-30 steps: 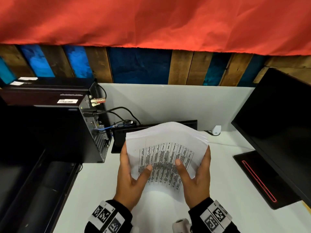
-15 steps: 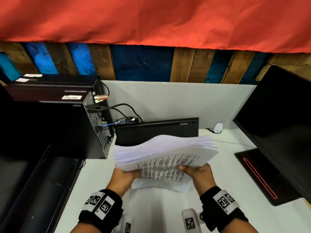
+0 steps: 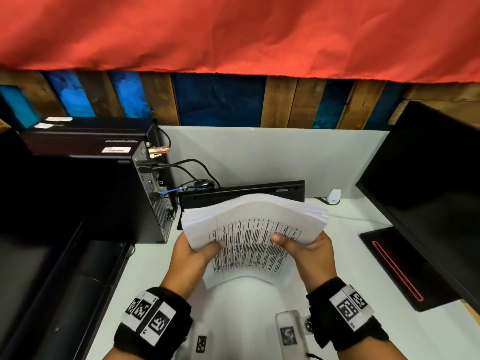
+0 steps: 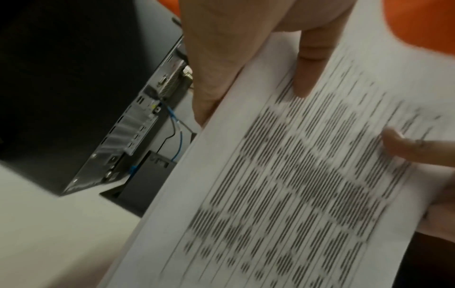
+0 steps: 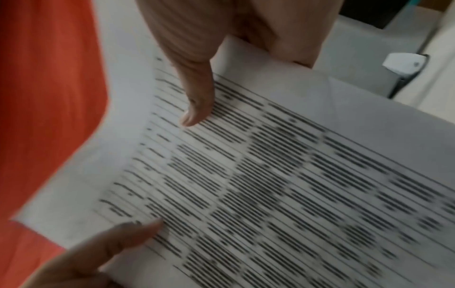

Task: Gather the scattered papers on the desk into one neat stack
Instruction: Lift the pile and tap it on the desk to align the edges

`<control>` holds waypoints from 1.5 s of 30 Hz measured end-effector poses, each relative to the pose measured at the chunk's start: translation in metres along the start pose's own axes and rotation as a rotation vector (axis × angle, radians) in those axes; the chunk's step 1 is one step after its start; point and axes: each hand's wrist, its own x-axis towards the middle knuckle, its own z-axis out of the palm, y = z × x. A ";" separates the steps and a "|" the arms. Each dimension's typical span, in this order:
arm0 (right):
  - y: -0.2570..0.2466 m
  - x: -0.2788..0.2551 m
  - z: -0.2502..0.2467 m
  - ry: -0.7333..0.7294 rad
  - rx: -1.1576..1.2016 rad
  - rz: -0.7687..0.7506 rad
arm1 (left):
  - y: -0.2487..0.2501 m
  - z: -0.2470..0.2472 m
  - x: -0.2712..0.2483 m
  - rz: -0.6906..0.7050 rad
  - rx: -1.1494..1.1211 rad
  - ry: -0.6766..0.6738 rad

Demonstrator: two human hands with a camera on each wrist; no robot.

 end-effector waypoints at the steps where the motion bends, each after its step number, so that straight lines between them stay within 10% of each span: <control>1: -0.004 -0.001 0.002 0.039 -0.027 -0.048 | 0.006 0.002 -0.001 0.042 0.003 -0.007; 8: -0.012 -0.017 0.010 0.156 -0.521 -0.643 | 0.036 0.029 -0.009 0.378 -0.003 0.212; 15: -0.007 -0.017 0.008 0.145 -0.559 -0.582 | 0.035 0.032 0.004 0.334 -0.108 0.391; 29: -0.013 -0.022 0.017 0.023 -0.649 -0.581 | 0.026 0.029 0.010 0.197 -0.093 0.165; 36: 0.016 -0.014 0.004 0.037 -0.101 -0.220 | -0.009 0.012 0.011 0.071 0.025 0.072; 45: 0.052 -0.003 -0.013 0.063 -0.111 0.145 | -0.052 -0.006 0.015 -0.003 0.327 0.040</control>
